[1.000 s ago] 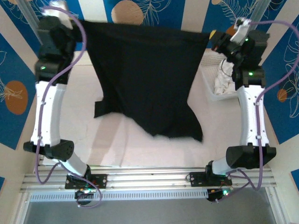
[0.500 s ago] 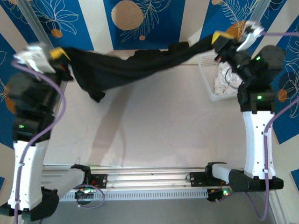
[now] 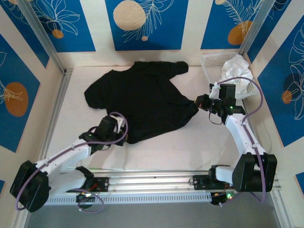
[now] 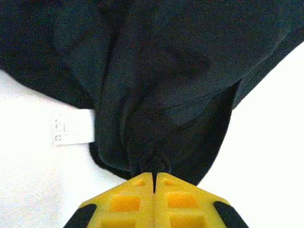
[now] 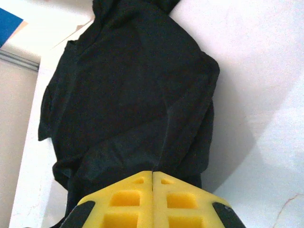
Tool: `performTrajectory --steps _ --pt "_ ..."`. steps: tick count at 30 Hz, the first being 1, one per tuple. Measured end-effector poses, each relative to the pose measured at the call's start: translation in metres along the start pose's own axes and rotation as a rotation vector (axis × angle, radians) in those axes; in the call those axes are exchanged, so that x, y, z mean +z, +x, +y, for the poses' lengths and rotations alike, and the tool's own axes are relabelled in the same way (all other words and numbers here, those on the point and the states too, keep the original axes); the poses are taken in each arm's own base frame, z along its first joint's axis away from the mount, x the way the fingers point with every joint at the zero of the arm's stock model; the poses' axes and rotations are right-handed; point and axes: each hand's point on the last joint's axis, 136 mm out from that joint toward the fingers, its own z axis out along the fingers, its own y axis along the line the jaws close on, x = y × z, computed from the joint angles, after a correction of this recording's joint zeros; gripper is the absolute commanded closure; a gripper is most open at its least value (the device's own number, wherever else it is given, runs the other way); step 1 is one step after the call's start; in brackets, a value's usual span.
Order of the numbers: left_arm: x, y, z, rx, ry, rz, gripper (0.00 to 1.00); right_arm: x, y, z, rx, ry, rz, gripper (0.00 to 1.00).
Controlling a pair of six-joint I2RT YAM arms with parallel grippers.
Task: Fold the inside-out t-shirt
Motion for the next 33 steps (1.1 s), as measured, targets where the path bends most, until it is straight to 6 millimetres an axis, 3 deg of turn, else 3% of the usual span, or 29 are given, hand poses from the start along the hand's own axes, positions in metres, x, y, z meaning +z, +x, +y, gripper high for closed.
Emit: performTrajectory --steps 3,5,8,11,15,21,28,33 --pt "0.000 -0.004 -0.007 0.057 0.005 -0.013 0.42 0.002 0.000 -0.004 -0.005 0.008 0.007 1.00" --pt "-0.003 -0.013 -0.016 0.117 0.010 -0.043 0.29 0.003 0.000 -0.004 -0.008 0.009 0.009 1.00" --pt "-0.007 -0.036 -0.038 0.232 0.034 -0.112 0.22 0.003 -0.002 -0.003 -0.016 0.008 0.007 1.00" --pt "0.004 -0.063 -0.072 0.376 0.066 -0.131 0.22 0.003 -0.006 -0.003 -0.018 0.009 0.003 1.00" --pt "0.048 -0.085 -0.110 0.543 0.088 -0.089 0.25 0.000 -0.010 -0.006 -0.016 0.015 -0.007 1.00" --pt "0.110 -0.075 -0.118 0.659 0.100 0.036 0.33 -0.003 -0.016 -0.007 -0.015 0.020 -0.021 1.00" --pt "0.140 -0.078 -0.127 0.706 0.127 0.081 0.56 -0.003 -0.015 -0.008 -0.012 0.023 -0.016 1.00" --pt "0.146 -0.078 -0.128 0.703 0.152 0.102 0.87 -0.003 -0.015 -0.009 -0.008 0.025 -0.016 1.00"
